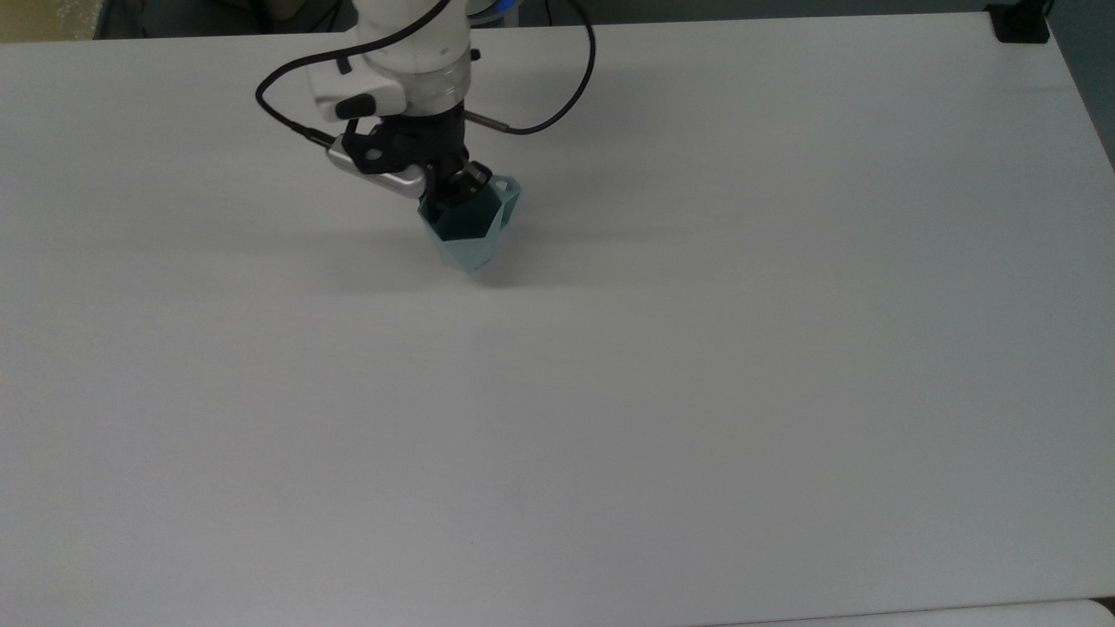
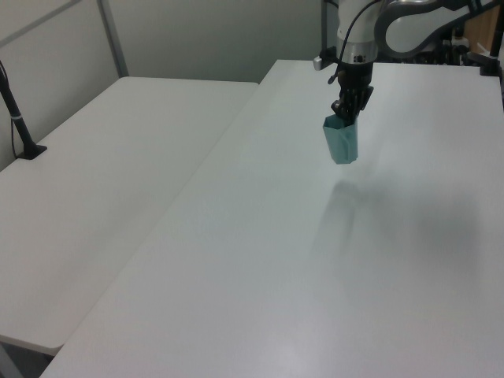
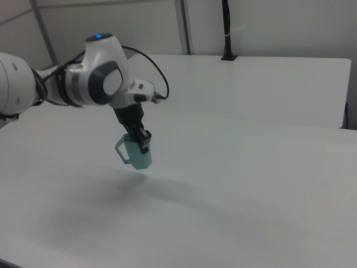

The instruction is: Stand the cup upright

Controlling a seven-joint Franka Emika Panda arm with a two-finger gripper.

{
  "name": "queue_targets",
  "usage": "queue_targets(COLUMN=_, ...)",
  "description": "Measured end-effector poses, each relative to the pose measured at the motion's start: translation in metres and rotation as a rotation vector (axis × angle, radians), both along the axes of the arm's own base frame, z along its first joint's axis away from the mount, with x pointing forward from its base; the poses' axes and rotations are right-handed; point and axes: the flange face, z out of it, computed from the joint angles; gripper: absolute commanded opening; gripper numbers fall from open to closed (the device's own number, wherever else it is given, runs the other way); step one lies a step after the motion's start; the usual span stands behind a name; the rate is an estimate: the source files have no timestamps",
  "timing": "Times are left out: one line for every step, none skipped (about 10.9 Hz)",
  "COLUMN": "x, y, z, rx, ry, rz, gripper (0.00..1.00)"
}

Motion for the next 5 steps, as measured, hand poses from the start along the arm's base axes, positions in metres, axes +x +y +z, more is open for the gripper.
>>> queue_targets(x=-0.003, y=-0.007, z=-0.019, rx=0.021, ry=-0.031, rz=-0.005, gripper=0.00)
queue_targets(x=-0.009, y=-0.010, z=-0.041, rx=0.031, ry=-0.054, rz=-0.003, gripper=0.00)
queue_targets(x=-0.016, y=-0.011, z=-0.057, rx=0.034, ry=-0.060, rz=0.000, gripper=0.00)
queue_targets(x=-0.019, y=-0.011, z=-0.063, rx=0.035, ry=-0.058, rz=0.001, gripper=0.00)
queue_targets(x=-0.019, y=-0.012, z=-0.063, rx=0.035, ry=-0.060, rz=0.000, gripper=0.00)
